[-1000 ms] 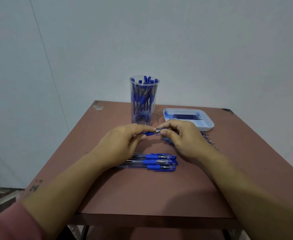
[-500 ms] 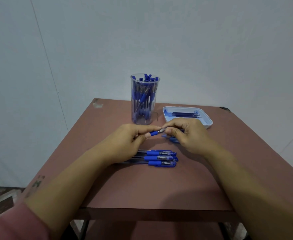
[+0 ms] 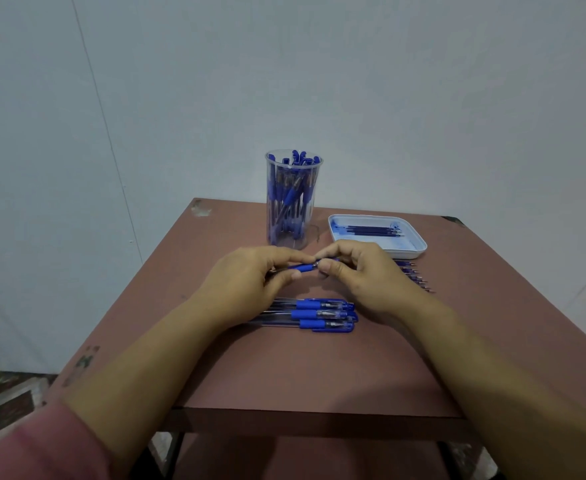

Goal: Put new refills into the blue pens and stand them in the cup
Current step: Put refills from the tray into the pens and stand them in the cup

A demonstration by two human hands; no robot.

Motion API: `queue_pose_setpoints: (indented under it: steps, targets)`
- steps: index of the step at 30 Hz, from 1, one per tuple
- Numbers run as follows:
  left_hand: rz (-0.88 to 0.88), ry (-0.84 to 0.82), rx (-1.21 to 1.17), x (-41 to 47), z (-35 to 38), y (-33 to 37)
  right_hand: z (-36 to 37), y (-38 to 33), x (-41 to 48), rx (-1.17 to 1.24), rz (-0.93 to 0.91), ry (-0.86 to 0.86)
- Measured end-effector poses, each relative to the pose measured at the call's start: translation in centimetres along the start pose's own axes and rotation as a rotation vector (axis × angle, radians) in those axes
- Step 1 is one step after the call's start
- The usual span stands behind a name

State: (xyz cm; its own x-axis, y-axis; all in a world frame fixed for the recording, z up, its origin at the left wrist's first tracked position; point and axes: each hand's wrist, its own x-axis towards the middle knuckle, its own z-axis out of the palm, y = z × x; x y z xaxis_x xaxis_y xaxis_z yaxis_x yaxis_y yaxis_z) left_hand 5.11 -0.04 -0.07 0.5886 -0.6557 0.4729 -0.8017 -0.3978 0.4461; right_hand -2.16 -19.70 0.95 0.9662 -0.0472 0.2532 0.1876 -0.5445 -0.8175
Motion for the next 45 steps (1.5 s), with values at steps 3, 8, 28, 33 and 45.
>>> queue_pose_setpoints:
  steps: [3,8,28,33,45]
  targets:
    - [-0.038,-0.046,-0.012,0.1,0.4,0.2,-0.5,0.1,0.2,0.002,-0.004,0.001]
    - [-0.075,-0.09,-0.012,-0.3,-0.2,-0.7,-3.2,1.1,0.1,0.016,0.029,0.058]
    - [0.043,0.049,0.118,-0.1,-0.1,-1.9,-1.4,0.8,1.0,-0.402,-0.054,-0.039]
    - [0.04,0.056,0.095,0.0,0.0,-1.7,-0.5,0.3,0.9,-0.288,-0.043,-0.039]
    - [0.064,0.068,0.059,0.0,0.2,-2.1,-0.2,0.4,0.6,-0.115,-0.051,0.011]
